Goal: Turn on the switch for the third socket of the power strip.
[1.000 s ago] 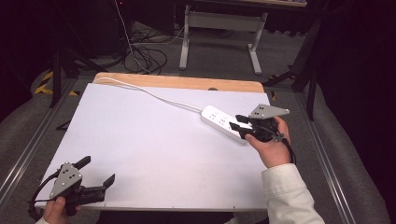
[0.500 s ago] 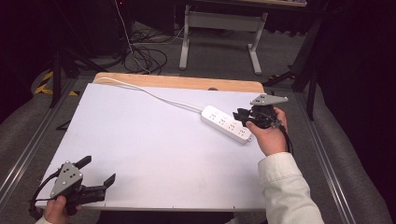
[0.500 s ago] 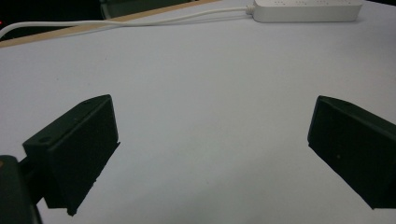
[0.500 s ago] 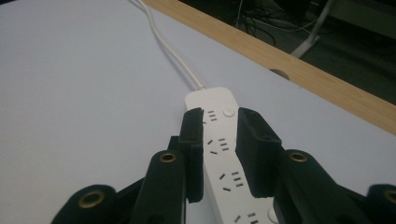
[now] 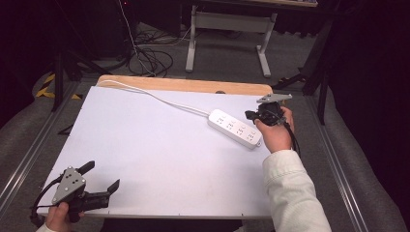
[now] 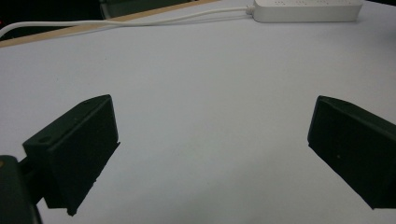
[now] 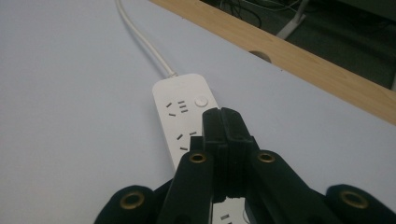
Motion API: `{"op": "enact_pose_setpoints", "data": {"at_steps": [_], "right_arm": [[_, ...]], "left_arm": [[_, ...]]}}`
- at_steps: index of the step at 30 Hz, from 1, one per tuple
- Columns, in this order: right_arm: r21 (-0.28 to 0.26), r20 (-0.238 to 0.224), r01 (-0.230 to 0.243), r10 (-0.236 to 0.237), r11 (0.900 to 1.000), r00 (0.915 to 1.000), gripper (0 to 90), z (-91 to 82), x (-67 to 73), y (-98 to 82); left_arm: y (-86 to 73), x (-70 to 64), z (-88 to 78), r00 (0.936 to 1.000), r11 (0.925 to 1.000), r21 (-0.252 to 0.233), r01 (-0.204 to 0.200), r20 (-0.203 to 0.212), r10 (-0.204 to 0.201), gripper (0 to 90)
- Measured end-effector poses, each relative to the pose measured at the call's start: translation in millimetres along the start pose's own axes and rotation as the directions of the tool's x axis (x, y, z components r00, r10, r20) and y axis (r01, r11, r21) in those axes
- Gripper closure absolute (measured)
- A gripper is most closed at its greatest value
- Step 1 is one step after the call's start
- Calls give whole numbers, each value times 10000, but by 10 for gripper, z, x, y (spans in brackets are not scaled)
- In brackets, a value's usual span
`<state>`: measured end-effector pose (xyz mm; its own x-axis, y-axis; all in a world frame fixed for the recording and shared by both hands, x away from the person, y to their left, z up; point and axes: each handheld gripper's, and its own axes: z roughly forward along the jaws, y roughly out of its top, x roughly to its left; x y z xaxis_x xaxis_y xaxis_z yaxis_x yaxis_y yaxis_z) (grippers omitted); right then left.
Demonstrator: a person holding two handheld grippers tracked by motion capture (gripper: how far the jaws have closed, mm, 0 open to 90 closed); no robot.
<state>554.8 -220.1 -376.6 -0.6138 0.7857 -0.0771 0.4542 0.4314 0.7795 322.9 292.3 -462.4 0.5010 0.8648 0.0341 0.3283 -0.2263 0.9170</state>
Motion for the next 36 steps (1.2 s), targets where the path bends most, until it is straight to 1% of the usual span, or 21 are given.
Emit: {"op": "enact_pose_setpoints", "data": {"at_steps": [2,8,11,15,16,17,20,21,22,23,25,30,36], "right_arm": [[97,45,-57,57,9999,10000,900,33,-15,-2],[295,163,22,-27,9996,9999,900,134,-68,-5],[407,274,-21,10,9992,9996,900,176,-85,-13],[819,277,-421,400,9958,9988,900,271,-108,-39],[819,277,-421,400,9958,9988,900,271,-108,-39],[987,357,-497,464,9939,9983,900,310,-116,-52],[1094,395,-604,564,9922,9976,900,344,-118,-68],[1136,385,-704,664,9910,9971,900,382,-118,-87],[1136,385,-704,664,9910,9971,900,382,-118,-87],[1209,461,-698,646,9902,9968,900,420,-114,-104],[1235,442,-724,674,9897,9967,900,440,-112,-111],[1551,602,-726,639,9852,9961,900,520,-126,-157],[1674,597,-839,748,9823,9954,900,561,-150,-206]], "left_arm": [[0,1,1,10000,10000,-6,-1,23,1,22],[0,1,3,10000,10000,6,8,-4,-8,22],[0,0,6,10000,10000,6,24,31,-24,22],[0,4,4,10000,10000,29,-34,43,34,23],[-1,3,6,10000,10000,-16,1,53,-1,23],[-2,3,5,10000,10000,-17,12,67,-12,22],[-1,5,4,10000,10000,-23,29,69,-29,22],[0,10,3,10000,10000,-1,-36,52,36,22],[0,10,3,10000,10000,-1,-36,52,36,22],[-1,10,4,10000,10000,1,-37,53,37,22],[-1,8,6,10000,10000,9,16,63,-16,22],[-2,11,7,10000,10000,27,7,60,-7,22],[-4,13,13,10000,10000,32,39,77,-39,22]]}}
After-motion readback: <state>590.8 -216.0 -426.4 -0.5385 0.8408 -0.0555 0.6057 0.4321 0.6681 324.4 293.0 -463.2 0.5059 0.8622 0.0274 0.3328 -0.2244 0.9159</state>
